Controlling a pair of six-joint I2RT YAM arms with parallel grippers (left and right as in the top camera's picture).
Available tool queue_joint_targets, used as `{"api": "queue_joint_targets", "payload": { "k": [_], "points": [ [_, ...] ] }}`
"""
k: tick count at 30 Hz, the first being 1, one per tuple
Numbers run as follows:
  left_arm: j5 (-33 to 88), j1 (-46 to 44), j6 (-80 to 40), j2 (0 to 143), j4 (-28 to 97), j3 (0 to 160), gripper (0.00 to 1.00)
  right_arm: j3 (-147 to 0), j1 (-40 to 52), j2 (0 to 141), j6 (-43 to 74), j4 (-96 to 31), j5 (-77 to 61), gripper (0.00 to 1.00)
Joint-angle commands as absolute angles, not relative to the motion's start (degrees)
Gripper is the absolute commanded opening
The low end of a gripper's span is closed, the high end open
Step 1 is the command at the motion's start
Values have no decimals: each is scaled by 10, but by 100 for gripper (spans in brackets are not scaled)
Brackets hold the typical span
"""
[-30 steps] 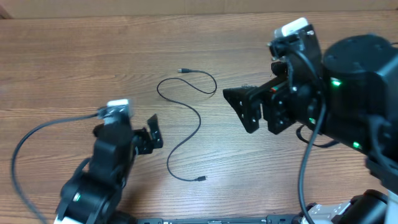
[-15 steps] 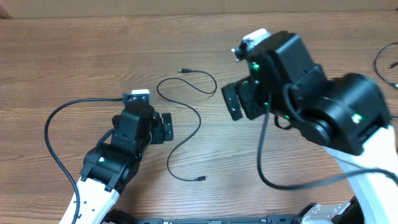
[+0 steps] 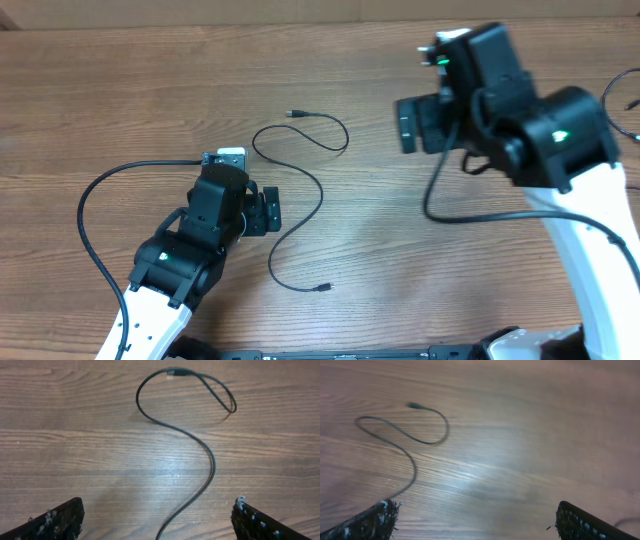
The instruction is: Untangle cables
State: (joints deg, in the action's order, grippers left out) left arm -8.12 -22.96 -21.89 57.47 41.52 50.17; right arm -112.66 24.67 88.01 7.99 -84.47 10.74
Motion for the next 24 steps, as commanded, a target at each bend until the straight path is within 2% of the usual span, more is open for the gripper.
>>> {"api": "queue_joint_targets", "payload": {
  "k": [1, 6, 16, 24],
  "points": [
    [-74, -233, -214, 573, 406, 500, 93, -1078, 196, 810, 69, -829, 31, 100],
    [-50, -233, -214, 573, 388, 500, 94, -961, 146, 708, 55, -779, -27, 100],
    [-29, -233, -219, 573, 379, 500, 98, -733, 145, 565, 46, -705, -28, 100],
    [-14, -233, -238, 573, 393, 500, 100, -572, 145, 519, 50, -524, -140, 100]
  ]
}}
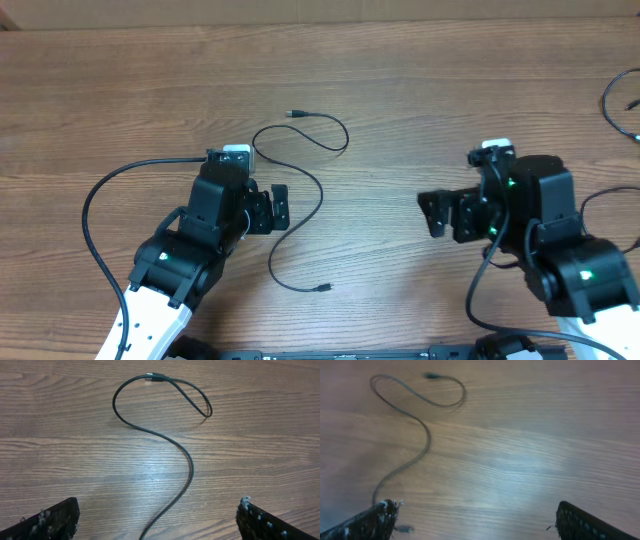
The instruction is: Untangle cables
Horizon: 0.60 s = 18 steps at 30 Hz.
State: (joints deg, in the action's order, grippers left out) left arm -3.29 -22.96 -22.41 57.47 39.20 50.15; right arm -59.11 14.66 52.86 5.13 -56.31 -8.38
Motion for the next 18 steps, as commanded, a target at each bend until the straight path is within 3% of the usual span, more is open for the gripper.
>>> {"api": "queue_joint_targets", "payload": {
  "k": [1, 14, 16, 18],
  "points": [
    [-4, -233, -240, 573, 393, 500, 100, -560, 145, 526, 61, -491, -150, 100],
    [30, -233, -309, 573, 390, 500, 99, -547, 145, 713, 124, -306, -233, 100],
    [30, -233, -310, 573, 390, 500, 100, -547, 145, 742, 99, -293, -291, 100],
    [30, -233, -315, 573, 388, 500, 99, -547, 146, 771, -8, -275, -403, 100]
  ]
}}
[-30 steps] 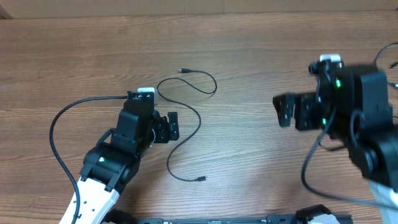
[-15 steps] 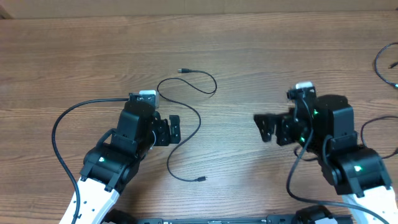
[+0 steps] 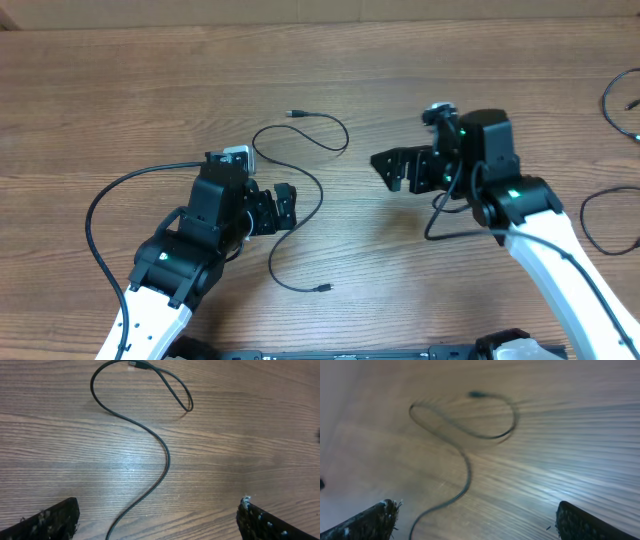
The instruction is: Untangle cables
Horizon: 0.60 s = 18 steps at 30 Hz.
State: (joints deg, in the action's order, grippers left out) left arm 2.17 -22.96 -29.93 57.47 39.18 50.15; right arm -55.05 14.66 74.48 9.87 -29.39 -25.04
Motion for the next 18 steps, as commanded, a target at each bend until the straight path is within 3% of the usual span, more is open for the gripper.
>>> {"api": "queue_joint_targets", "payload": {
  "k": [1, 10, 12, 15, 17, 18],
  "points": [
    [30, -233, -324, 573, 387, 500, 100, -547, 146, 781, -45, -267, -438, 100],
    [61, -233, -452, 573, 387, 500, 100, -547, 160, 856, -28, -160, -462, 100],
    [71, -233, -487, 573, 387, 500, 100, -547, 169, 868, -67, -146, -462, 100],
    [92, -233, -530, 573, 387, 500, 100, -547, 181, 877, -176, -123, -461, 90],
    [103, -233, -543, 573, 387, 500, 99, -547, 183, 879, -235, -91, -456, 100],
    [106, -233, -546, 573, 387, 500, 100, -547, 183, 879, -245, -72, -446, 100]
  ]
}}
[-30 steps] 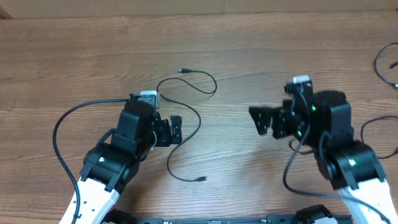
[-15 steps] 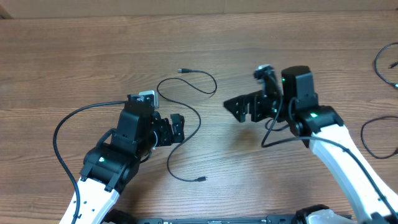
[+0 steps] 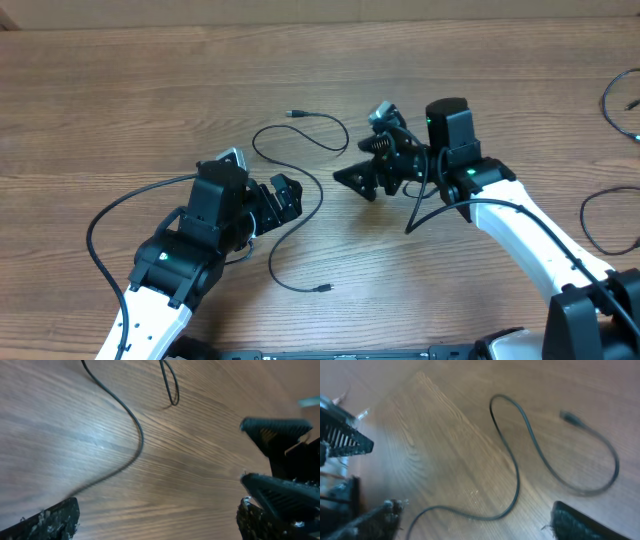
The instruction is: Untangle cables
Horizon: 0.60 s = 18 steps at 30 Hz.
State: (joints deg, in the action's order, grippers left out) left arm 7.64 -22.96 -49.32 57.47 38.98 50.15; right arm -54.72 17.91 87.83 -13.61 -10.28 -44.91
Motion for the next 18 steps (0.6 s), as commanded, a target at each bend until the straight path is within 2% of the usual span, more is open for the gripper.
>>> {"api": "queue_joint_targets", "payload": {
  "k": [1, 6, 12, 18],
  "points": [
    [106, -233, -551, 573, 387, 500, 99, -547, 183, 879, -243, -50, -430, 100],
    [106, -233, -568, 573, 387, 500, 100, -547, 183, 883, -222, 27, -395, 100],
    [107, -233, -571, 573, 387, 500, 100, -547, 183, 904, -228, 34, -390, 100],
    [136, -233, -597, 573, 387, 500, 100, -547, 183, 959, -296, 36, -366, 100]
  ]
}}
